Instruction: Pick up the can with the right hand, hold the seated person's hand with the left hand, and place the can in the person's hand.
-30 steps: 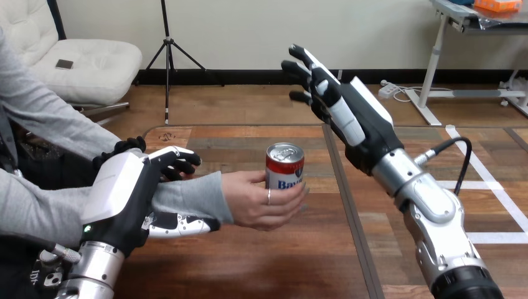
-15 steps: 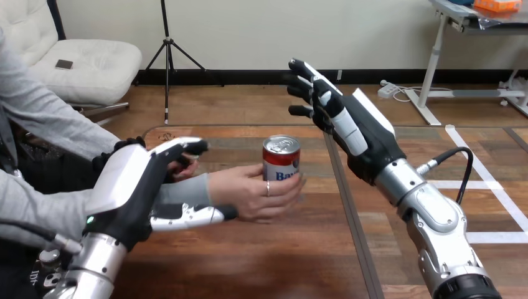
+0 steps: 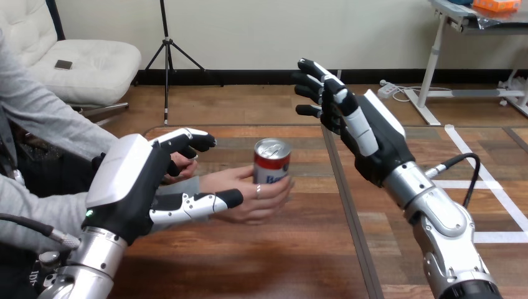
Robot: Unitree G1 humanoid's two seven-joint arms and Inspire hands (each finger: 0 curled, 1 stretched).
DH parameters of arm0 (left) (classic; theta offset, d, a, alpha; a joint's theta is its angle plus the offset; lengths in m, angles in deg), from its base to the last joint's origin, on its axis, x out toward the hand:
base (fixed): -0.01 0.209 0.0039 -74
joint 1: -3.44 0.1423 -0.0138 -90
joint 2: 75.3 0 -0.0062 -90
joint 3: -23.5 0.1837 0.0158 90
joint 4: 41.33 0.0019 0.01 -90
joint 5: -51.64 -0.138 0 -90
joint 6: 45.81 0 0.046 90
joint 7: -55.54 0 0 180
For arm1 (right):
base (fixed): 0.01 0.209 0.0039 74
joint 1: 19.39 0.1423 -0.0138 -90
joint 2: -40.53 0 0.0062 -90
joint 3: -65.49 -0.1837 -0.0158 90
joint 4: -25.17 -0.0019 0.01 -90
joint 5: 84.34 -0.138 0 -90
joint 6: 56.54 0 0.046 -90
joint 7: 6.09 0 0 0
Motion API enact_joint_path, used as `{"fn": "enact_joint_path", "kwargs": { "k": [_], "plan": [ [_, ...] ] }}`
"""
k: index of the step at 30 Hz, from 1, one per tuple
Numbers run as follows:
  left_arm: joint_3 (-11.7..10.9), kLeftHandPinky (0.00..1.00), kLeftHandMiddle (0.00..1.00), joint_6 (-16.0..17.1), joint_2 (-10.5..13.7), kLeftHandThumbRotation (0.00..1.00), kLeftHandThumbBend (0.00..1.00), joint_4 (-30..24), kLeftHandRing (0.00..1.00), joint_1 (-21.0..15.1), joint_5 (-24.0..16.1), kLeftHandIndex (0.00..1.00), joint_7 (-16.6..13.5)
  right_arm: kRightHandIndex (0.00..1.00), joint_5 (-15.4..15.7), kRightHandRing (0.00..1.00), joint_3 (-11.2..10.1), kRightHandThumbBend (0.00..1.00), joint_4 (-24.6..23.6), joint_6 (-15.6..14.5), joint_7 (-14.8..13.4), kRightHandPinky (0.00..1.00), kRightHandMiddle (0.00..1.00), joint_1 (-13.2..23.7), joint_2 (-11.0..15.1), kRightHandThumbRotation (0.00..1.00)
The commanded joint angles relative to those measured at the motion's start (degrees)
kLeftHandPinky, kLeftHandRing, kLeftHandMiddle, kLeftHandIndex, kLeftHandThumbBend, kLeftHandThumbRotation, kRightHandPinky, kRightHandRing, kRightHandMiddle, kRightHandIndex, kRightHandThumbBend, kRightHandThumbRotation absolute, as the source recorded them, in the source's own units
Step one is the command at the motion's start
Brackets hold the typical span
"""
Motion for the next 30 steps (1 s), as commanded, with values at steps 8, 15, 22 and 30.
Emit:
{"fn": "enact_joint_path", "kwargs": {
  "k": [8,15,22,30],
  "plan": [
    [-1.87,0.49,0.70,2.91,-0.77,0.82,1.00,-2.45,0.65,-0.10,4.69,0.68,-0.04,0.94,-1.64,0.92,-1.84,1.00,-4.65,0.35,0.47,0.84,0.92,-1.45,0.53,1.00],
    [-1.99,0.47,0.68,9.63,-2.50,0.92,1.00,1.61,0.63,-0.17,9.80,0.67,-0.74,0.93,-2.88,0.91,-2.47,1.00,-6.75,0.53,1.00,0.83,0.91,-3.93,0.41,1.00],
    [-2.27,0.47,0.68,14.42,-4.42,0.99,0.98,3.98,0.62,0.47,12.78,0.68,-1.45,0.93,-4.99,0.92,-3.19,1.00,-9.20,0.70,1.69,0.87,0.92,-6.77,0.10,1.00],
    [-2.54,0.49,0.69,17.70,-6.86,1.00,0.89,5.53,0.64,2.22,15.81,0.69,-1.21,0.93,-7.55,0.92,-4.33,1.00,-9.73,4.36,3.14,0.90,0.93,-9.88,-0.49,1.00]
  ]
}}
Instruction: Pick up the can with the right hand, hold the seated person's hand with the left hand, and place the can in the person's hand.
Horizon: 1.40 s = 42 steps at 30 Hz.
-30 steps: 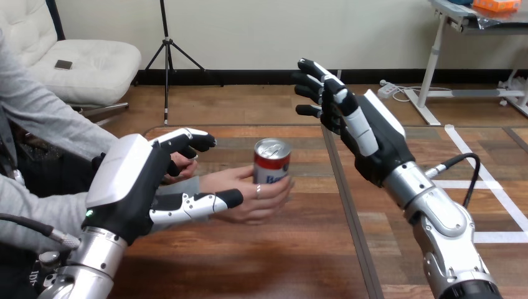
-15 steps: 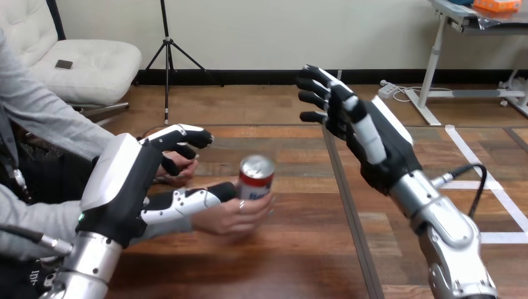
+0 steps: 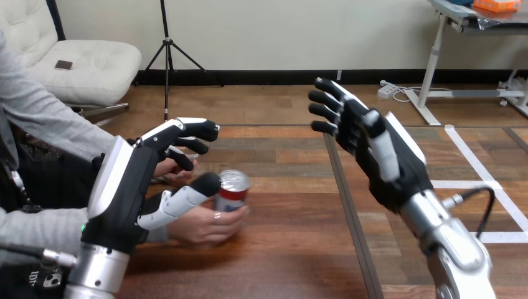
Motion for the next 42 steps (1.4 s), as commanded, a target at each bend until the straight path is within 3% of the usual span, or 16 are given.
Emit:
{"fn": "enact_joint_path", "kwargs": {
  "k": [1,11,17,21,26,30,35,42],
  "plan": [
    [-1.15,0.49,0.70,2.02,-1.80,1.00,0.87,1.36,0.65,-0.01,2.17,0.69,-0.74,0.93,-2.29,0.92,-2.15,1.00,-3.28,3.64,0.47,0.90,0.93,-0.49,-0.44,1.00],
    [-1.33,0.50,0.71,4.38,-6.42,1.00,0.77,1.79,0.67,3.06,6.88,0.69,-1.25,0.92,-3.45,0.91,-2.33,1.00,-7.44,5.51,0.24,0.91,0.92,-6.13,-1.31,1.00],
    [-0.72,0.49,0.71,7.88,-8.96,1.00,0.68,2.85,0.69,4.40,11.67,0.69,0.18,0.92,-4.99,0.92,-2.11,1.00,-10.62,6.02,0.33,0.92,0.92,-10.05,-2.41,1.00],
    [0.06,0.50,0.73,8.36,-10.18,1.00,0.65,2.56,0.72,5.81,15.52,0.71,2.30,0.91,-6.26,0.92,-2.08,1.00,-12.60,5.86,0.03,0.93,0.91,-12.84,-3.50,1.00],
    [0.49,0.56,0.78,9.51,-11.31,1.00,0.60,2.99,0.79,6.76,19.16,0.76,5.15,0.91,-7.14,0.92,-1.76,1.00,-14.39,5.36,-0.04,0.93,0.91,-15.44,-4.37,1.00],
    [0.83,0.64,0.81,8.54,-11.71,1.00,0.59,1.78,0.83,8.32,20.88,0.79,7.39,0.90,-6.88,0.92,-1.36,1.00,-15.74,5.19,-0.29,0.93,0.91,-17.65,-5.00,1.00],
    [0.87,0.77,0.85,6.68,-11.89,1.00,0.58,-0.39,0.88,9.98,21.56,0.83,9.22,0.90,-6.59,0.91,-1.12,1.00,-17.27,3.81,-0.54,0.92,0.91,-19.53,-5.38,1.00],
    [0.69,0.84,0.85,8.59,-12.41,1.00,0.55,0.26,0.89,10.14,21.83,0.84,11.36,0.90,-6.48,0.89,-0.95,1.00,-17.98,2.89,-0.54,0.89,0.89,-20.93,-5.72,1.00]
  ]
}}
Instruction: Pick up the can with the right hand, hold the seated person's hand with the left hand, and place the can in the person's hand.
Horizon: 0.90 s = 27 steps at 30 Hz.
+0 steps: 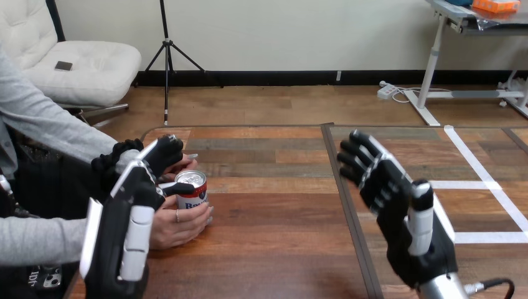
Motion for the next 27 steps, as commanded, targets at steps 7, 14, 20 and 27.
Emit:
{"fn": "enact_joint_path", "kwargs": {
  "k": [7,14,20,27],
  "plan": [
    [-0.08,0.78,0.83,2.74,-0.86,1.00,0.49,-0.46,0.85,-2.56,1.29,0.83,3.16,0.89,-0.30,0.89,0.17,1.00,-3.77,-0.39,-0.66,0.89,0.88,0.85,-0.89,1.00],
    [-1.05,0.73,0.82,3.27,-1.57,1.00,0.47,0.89,0.83,-3.31,0.85,0.81,3.41,0.88,-1.62,0.88,0.55,1.00,-3.54,-0.79,-0.15,0.89,0.88,0.40,-1.97,1.00],
    [-1.56,0.74,0.83,4.47,-1.43,1.00,0.47,2.72,0.83,-4.23,1.27,0.81,4.24,0.89,-5.44,0.89,1.22,1.00,-4.25,-3.71,3.07,0.91,0.89,-0.04,-2.43,1.00],
    [-1.92,0.76,0.83,3.88,-1.59,1.00,0.44,2.57,0.84,-4.22,0.83,0.81,4.08,0.90,-5.49,0.91,1.49,1.00,-4.88,-5.43,3.93,0.93,0.90,-0.72,-2.70,1.00]
  ]
}}
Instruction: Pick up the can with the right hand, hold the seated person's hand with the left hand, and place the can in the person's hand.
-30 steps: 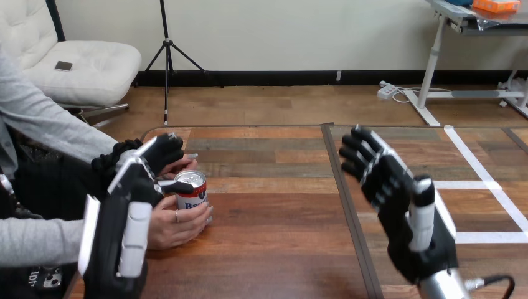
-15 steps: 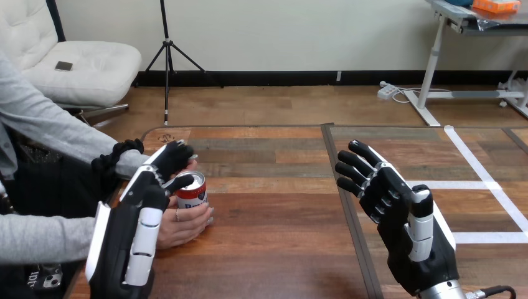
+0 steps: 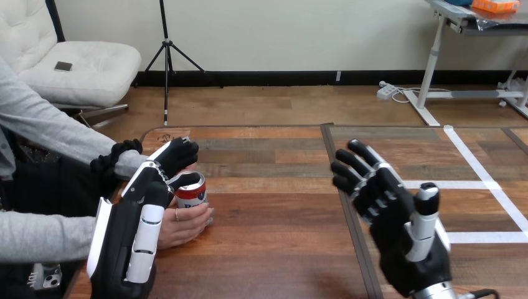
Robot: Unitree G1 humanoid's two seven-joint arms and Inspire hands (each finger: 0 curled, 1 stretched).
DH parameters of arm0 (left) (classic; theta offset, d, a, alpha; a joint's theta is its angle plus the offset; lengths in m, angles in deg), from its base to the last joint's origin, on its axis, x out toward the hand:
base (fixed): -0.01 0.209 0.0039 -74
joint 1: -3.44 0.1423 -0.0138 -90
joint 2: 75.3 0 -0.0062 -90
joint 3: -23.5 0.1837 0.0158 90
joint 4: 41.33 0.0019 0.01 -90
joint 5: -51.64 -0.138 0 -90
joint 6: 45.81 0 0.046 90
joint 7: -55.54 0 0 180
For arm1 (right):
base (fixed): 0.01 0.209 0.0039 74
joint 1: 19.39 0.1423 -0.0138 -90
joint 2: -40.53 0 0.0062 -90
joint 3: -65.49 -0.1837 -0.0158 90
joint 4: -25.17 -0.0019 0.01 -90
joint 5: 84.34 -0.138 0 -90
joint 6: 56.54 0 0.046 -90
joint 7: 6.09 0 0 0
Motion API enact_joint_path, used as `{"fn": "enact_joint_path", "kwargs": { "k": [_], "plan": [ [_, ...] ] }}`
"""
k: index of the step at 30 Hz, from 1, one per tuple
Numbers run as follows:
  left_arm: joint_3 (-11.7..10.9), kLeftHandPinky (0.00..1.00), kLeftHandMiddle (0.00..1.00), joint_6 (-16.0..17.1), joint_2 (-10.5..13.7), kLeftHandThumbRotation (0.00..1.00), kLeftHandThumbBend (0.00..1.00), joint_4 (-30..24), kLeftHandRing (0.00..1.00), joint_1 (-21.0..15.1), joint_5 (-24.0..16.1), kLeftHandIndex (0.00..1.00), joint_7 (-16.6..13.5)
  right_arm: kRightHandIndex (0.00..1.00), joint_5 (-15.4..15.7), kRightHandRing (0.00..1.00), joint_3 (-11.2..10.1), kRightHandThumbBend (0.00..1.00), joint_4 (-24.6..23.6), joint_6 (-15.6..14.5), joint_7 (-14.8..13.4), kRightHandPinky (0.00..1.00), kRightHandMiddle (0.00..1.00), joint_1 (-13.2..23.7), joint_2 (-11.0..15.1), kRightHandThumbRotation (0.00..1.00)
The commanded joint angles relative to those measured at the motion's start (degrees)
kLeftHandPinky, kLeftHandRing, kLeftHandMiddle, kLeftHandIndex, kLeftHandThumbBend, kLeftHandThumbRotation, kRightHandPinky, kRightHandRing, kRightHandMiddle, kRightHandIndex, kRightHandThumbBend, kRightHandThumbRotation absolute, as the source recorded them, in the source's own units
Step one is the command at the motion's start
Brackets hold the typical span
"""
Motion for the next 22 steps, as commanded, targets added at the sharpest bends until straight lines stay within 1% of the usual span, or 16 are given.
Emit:
{"fn": "enact_joint_path", "kwargs": {
  "k": [1,5,8,14,22],
  "plan": [
    [-1.23,0.76,0.82,1.15,-0.43,1.00,0.43,1.25,0.83,-3.39,0.63,0.81,0.18,0.90,-0.68,0.91,0.65,1.00,-2.78,-0.49,1.11,0.93,0.90,1.19,-0.62,1.00],
    [-1.33,0.76,0.81,1.38,-0.58,1.00,0.43,1.82,0.83,-3.66,0.76,0.80,0.27,0.90,-0.08,0.91,0.81,1.00,-2.67,-0.37,0.92,0.94,0.91,1.11,-0.64,1.00],
    [-1.28,0.76,0.81,1.68,-0.44,1.00,0.43,2.30,0.83,-3.88,1.04,0.80,0.80,0.90,0.12,0.92,0.90,1.00,-2.95,-0.76,0.58,0.94,0.91,0.97,-0.78,1.00],
    [-1.45,0.77,0.82,2.42,-0.51,1.00,0.43,3.35,0.84,-4.42,1.29,0.81,1.60,0.91,0.40,0.92,0.99,1.00,-2.87,-0.63,0.66,0.96,0.91,0.98,-0.76,1.00],
    [-1.57,0.76,0.82,1.54,-0.77,1.00,0.46,2.74,0.84,-4.18,0.88,0.81,1.70,0.91,0.75,0.92,1.04,1.00,-2.92,-0.48,0.43,0.96,0.91,0.96,-0.68,1.00]
  ]
}}
